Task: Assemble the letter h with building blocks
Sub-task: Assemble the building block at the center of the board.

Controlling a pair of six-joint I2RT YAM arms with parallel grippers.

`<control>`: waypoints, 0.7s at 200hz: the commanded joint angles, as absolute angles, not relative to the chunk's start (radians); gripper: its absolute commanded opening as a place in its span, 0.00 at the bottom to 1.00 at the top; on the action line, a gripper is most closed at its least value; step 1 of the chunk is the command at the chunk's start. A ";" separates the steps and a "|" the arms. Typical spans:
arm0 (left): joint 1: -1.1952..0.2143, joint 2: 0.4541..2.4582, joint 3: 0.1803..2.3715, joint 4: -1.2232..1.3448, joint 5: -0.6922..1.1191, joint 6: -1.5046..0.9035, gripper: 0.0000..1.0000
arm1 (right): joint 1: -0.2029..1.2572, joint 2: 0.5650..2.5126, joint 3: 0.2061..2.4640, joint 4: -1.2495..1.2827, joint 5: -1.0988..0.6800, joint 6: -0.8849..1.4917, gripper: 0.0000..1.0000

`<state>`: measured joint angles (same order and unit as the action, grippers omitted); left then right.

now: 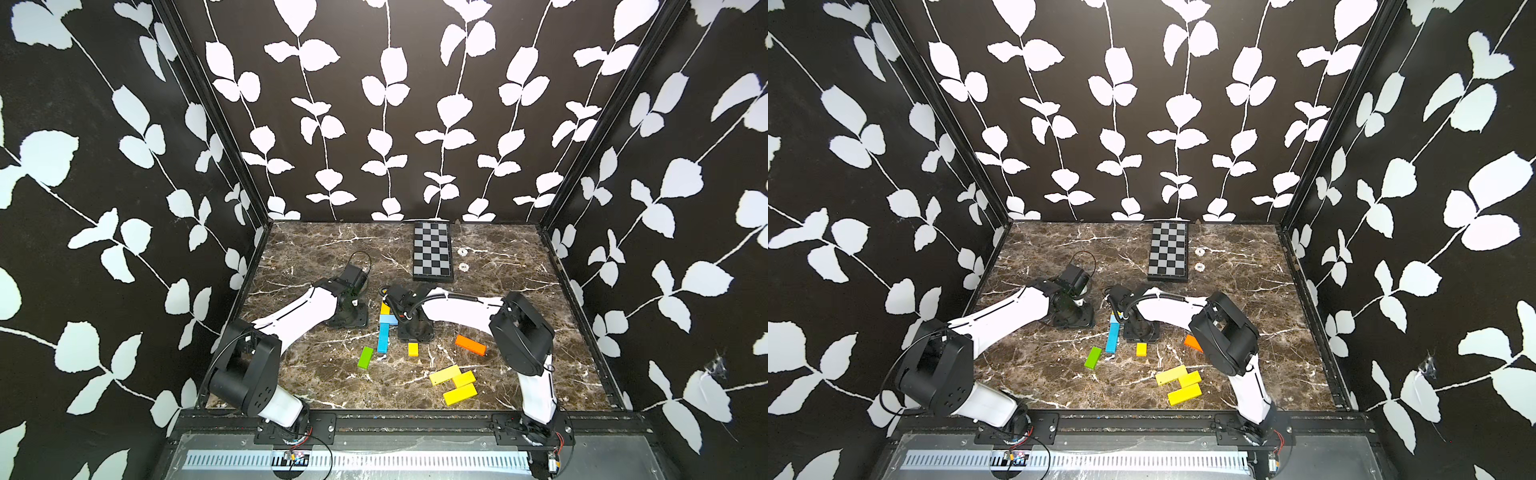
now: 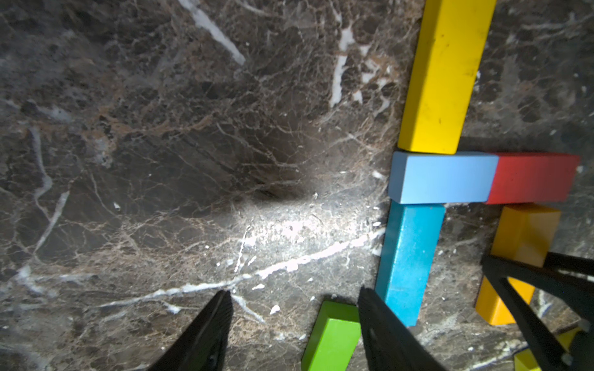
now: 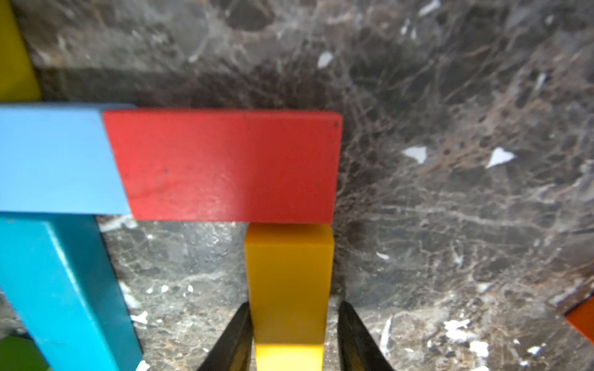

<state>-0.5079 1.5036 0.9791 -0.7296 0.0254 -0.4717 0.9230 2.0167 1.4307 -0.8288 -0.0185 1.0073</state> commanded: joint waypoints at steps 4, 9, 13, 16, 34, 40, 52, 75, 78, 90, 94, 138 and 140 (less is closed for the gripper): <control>-0.509 1.463 0.972 -0.760 0.022 -0.468 0.65 | 0.926 2.023 1.454 -0.858 -0.002 1.029 0.36; -0.509 1.463 0.974 -0.762 0.023 -0.467 0.65 | 0.925 2.024 1.454 -0.859 0.001 1.030 0.35; -0.509 1.464 0.973 -0.763 0.022 -0.465 0.65 | 0.924 2.025 1.454 -0.858 0.002 1.031 0.34; -0.509 1.464 0.974 -0.763 0.021 -0.465 0.65 | 0.924 2.026 1.454 -0.857 0.002 1.031 0.33; -0.508 1.464 0.972 -0.762 0.021 -0.465 0.65 | 0.923 2.034 1.462 -0.855 -0.006 1.029 0.32; -0.508 1.464 0.971 -0.762 0.021 -0.463 0.65 | 0.923 2.035 1.467 -0.857 -0.006 1.027 0.31; -0.508 1.463 0.969 -0.764 0.021 -0.463 0.65 | 0.922 2.040 1.473 -0.859 -0.007 1.026 0.30; -0.508 1.465 0.969 -0.763 0.019 -0.462 0.65 | 0.923 2.046 1.484 -0.859 -0.013 1.025 0.28; -0.509 1.465 0.969 -0.763 0.018 -0.462 0.65 | 0.922 2.048 1.485 -0.858 -0.014 1.025 0.28; -0.508 1.465 0.969 -0.764 0.018 -0.461 0.65 | 0.922 2.052 1.489 -0.861 -0.014 1.025 0.28; -0.508 1.466 0.969 -0.764 0.018 -0.459 0.65 | 0.922 2.052 1.489 -0.861 -0.012 1.026 0.28; -0.508 1.470 0.965 -0.760 0.024 -0.457 0.65 | 0.923 2.055 1.486 -0.873 -0.009 1.033 0.33; -0.509 1.471 0.965 -0.761 0.023 -0.457 0.65 | 0.922 2.055 1.485 -0.873 -0.009 1.032 0.34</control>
